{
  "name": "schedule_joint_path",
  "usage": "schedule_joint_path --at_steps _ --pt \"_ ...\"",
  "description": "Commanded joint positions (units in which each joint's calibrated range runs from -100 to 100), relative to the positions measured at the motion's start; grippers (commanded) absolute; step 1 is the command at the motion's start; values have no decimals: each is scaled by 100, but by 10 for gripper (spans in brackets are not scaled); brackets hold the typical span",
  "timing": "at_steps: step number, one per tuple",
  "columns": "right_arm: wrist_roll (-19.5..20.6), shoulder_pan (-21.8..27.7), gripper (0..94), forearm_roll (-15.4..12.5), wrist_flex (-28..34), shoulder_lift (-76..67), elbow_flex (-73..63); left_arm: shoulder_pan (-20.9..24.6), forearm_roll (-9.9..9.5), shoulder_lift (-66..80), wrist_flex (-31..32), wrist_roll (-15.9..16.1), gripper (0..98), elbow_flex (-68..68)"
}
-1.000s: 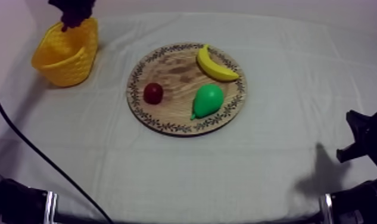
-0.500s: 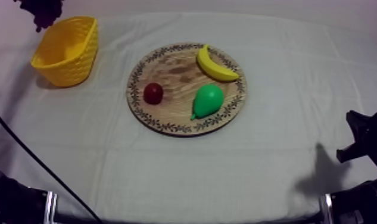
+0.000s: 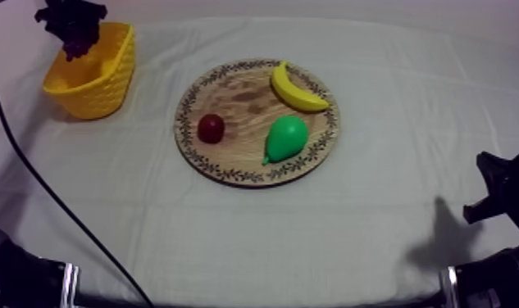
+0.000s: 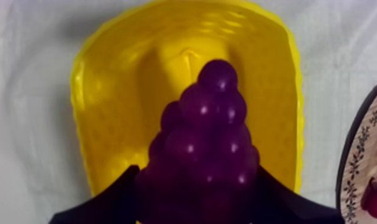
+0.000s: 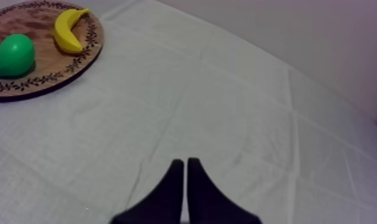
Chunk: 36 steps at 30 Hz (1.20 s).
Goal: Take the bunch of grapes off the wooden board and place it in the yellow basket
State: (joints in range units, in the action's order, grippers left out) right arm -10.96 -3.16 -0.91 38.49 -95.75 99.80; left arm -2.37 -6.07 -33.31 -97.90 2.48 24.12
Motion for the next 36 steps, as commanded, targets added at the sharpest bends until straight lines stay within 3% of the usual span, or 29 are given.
schedule_joint_path --at_steps 1,9,22,26,31,36 --pt "-1 2 3 0 -3 -1 -2 10 70 -156 -8 -10 489 48" --pt "-1 2 3 0 -3 -1 -2 75 208 -587 -1 -50 587 92" --pt "-1 2 3 0 -3 -1 -2 171 265 -800 81 -29 881 222" --pt "-1 2 3 0 -3 -1 -2 196 268 -518 223 -97 892 -76" --pt "-1 2 3 0 -3 -1 -2 209 279 141 513 -229 840 -715" --pt "-1 2 3 0 -3 -1 -2 209 410 965 937 -274 799 -1582"
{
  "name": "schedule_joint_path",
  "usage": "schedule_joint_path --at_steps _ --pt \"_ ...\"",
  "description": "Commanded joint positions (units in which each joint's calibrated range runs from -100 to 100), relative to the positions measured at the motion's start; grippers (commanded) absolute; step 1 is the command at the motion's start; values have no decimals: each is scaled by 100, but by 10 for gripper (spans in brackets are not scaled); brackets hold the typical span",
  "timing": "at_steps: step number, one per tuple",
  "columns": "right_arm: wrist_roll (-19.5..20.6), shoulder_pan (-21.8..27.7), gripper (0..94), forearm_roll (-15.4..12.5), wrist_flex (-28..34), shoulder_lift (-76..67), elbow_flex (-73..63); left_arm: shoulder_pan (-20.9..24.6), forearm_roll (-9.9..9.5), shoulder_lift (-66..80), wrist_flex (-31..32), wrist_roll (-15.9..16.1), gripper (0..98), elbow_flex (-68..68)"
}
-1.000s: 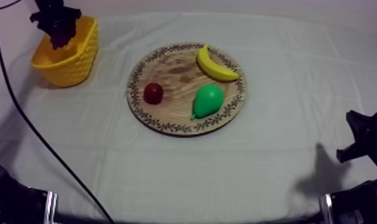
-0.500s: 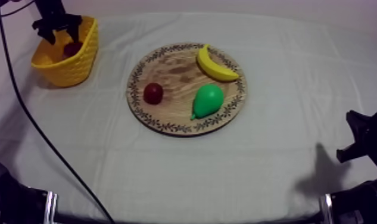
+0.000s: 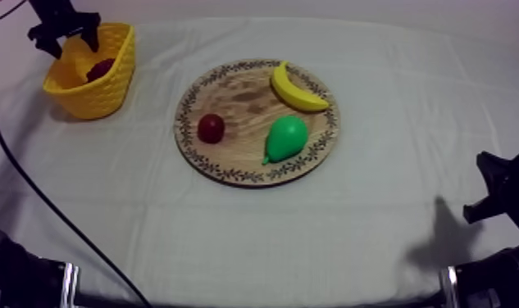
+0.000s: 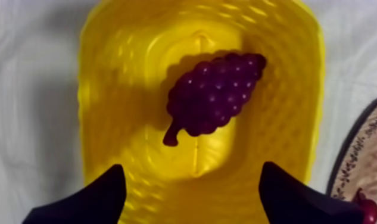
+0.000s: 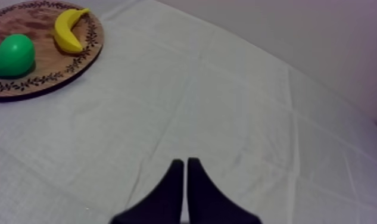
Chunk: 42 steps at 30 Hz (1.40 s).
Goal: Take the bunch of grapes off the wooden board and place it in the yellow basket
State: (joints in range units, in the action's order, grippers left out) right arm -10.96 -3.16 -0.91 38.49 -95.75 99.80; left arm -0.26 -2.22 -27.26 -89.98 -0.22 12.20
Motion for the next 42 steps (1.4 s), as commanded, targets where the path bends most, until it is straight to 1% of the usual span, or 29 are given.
schedule_joint_path --at_steps 1,8,15,21,25,28,31,35,42 --pt "-1 2 3 0 -3 -1 -2 -5 53 556 275 -8 786 -600" --pt "-1 2 3 0 -3 -1 -2 -60 140 1995 1415 -7 691 -2201" --pt "-1 2 3 0 -3 -1 -2 -90 155 3279 2529 76 644 -3710" --pt "-1 2 3 0 -3 -1 -2 -54 215 4246 3392 190 615 -4905" --pt "-1 2 3 0 -3 -1 -2 -116 204 4989 4210 149 579 -5852" --pt "-1 2 3 0 -3 -1 -2 -161 199 5593 4943 96 527 -6638" --pt "-1 2 3 0 -3 -1 -2 -183 160 6230 5453 25 475 -7315" --pt "-1 2 3 0 -3 -1 -2 -153 63 7032 5702 -61 421 -7970" --pt "-1 2 3 0 -3 -1 -2 -54 -22 8275 5782 -135 274 -8993"
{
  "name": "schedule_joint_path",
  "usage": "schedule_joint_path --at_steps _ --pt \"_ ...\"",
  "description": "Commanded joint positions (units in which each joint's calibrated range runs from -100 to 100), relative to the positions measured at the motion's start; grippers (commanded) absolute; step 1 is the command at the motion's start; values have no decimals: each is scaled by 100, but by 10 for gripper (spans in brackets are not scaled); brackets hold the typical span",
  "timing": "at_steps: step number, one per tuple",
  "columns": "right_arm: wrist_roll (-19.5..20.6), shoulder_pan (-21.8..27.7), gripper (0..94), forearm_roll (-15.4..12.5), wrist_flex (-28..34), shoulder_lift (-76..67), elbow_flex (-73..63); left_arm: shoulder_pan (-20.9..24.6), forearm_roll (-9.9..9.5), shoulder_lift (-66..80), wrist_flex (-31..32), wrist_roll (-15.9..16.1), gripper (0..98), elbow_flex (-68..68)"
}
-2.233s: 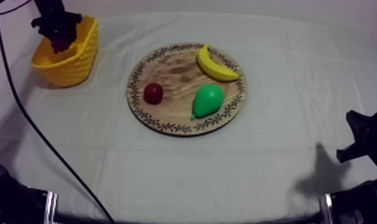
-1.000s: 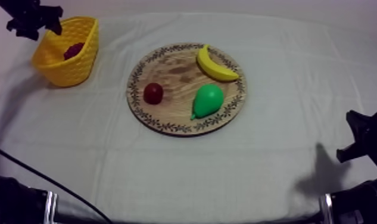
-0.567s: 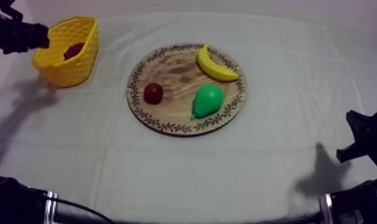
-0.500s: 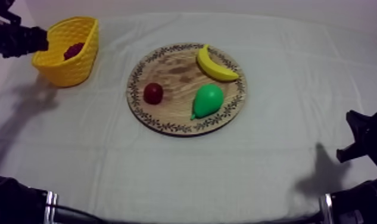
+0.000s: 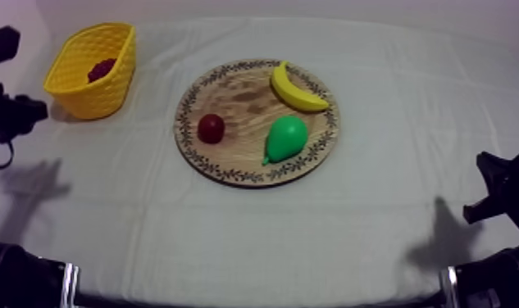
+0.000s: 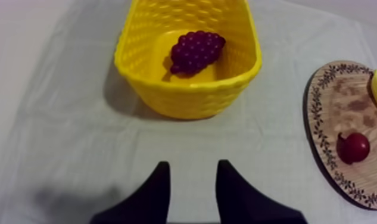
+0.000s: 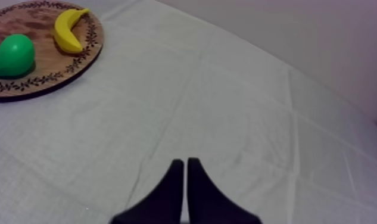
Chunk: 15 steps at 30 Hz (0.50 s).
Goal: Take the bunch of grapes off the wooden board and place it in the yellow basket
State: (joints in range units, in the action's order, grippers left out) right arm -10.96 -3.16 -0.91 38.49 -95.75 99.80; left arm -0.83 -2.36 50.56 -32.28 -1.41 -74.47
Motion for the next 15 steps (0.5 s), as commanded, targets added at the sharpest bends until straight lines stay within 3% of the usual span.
schedule_joint_path --at_steps 1,15 --pt "-1 2 3 0 -3 -1 -2 0 -16 647 13 -36 259 -452" --pt "-1 2 3 0 -3 -1 -2 -178 -238 2744 -79 -463 17 -1952"
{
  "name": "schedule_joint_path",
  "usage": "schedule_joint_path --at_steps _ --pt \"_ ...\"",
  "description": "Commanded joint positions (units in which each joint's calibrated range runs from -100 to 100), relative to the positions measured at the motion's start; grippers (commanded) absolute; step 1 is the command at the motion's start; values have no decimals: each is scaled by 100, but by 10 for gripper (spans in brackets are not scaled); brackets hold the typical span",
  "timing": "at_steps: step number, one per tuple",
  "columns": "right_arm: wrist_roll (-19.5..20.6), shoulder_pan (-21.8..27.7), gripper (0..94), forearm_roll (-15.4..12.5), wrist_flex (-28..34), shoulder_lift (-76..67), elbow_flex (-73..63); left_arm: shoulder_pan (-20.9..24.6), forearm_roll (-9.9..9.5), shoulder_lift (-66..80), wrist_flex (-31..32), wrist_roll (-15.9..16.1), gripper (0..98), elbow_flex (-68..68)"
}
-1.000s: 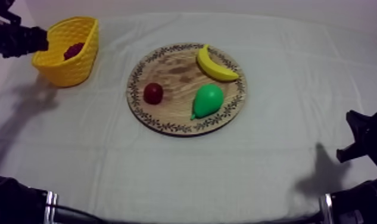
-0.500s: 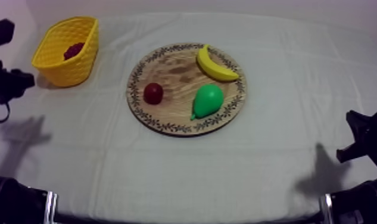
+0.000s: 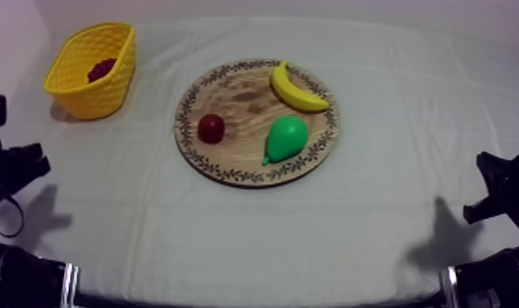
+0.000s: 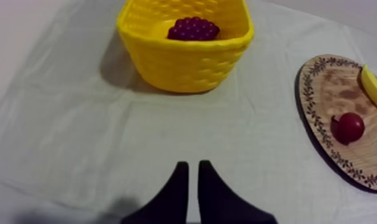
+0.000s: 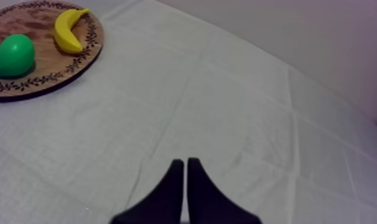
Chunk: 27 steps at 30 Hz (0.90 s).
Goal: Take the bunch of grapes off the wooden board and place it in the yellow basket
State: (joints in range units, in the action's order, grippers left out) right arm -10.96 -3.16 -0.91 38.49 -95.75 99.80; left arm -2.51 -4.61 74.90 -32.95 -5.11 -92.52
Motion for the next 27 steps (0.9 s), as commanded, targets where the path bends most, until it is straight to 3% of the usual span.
schedule_joint_path --at_steps 1,13,27 --pt "-1 2 3 0 -3 -1 -2 -28 -30 438 -43 -173 12 -254" --pt "0 2 3 0 -3 -1 -2 -250 102 1623 -367 -541 0 -497" --pt "1 0 3 0 -3 -1 -2 44 217 2462 -282 -612 0 -620"
